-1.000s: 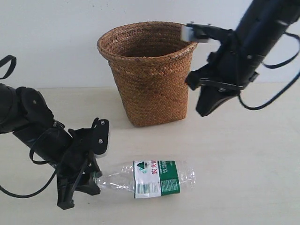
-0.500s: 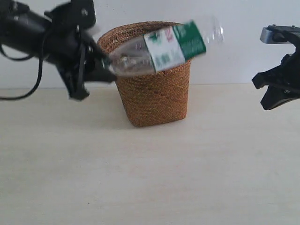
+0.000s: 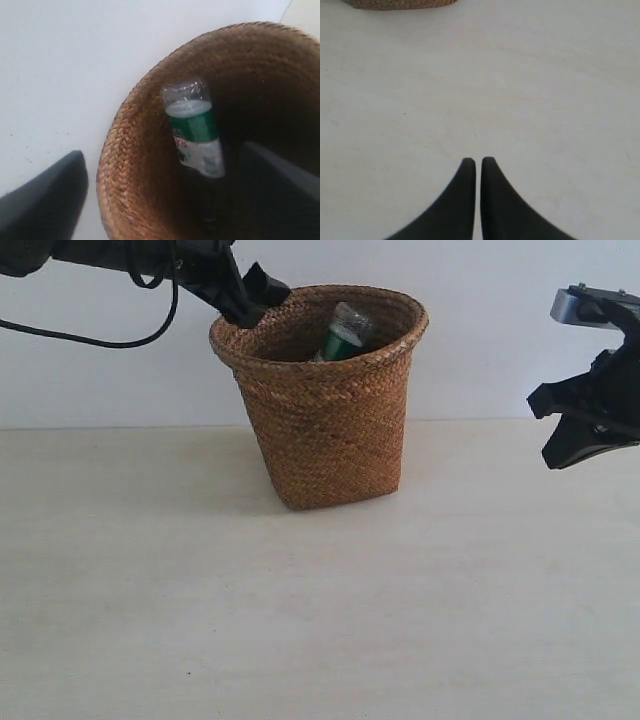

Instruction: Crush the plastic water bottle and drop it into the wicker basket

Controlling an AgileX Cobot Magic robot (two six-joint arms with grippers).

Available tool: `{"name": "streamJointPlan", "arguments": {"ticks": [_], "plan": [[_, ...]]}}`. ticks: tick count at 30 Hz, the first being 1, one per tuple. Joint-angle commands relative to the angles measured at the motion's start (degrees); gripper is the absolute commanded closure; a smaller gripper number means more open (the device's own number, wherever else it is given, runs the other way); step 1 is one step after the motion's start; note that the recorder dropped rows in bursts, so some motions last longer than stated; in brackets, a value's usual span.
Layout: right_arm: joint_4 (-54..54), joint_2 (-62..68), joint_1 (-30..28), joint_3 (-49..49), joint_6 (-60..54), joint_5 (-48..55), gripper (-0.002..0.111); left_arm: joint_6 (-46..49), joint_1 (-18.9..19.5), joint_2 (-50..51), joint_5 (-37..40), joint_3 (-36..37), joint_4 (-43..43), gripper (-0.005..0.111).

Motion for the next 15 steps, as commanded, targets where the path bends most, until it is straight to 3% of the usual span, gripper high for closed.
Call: {"name": "streamJointPlan", "arguments": {"ticks": [1, 5, 11, 15], "plan": [[0.42, 0.10, -0.22, 0.25, -0.96, -0.39, 0.108, -2.22, 0.03, -1.92, 4.39, -0.33, 4.13, 0.065], [0.42, 0.20, -0.13, 0.25, -2.27, -1.31, 0.108, -7.48, 0.14, -3.45, 13.92, -0.33, 11.53, 0.102], [-2.49, 0.20, -0.13, 0.25, -1.75, -1.69, 0.108, -19.21, 0.14, -6.46, 31.30, -0.33, 24.15, 0.102], [-7.92, -0.96, -0.13, 0.25, 2.12, -1.93, 0.108, -29.87, 0.65, -8.07, 37.74, -0.33, 32.64, 0.102]]}}
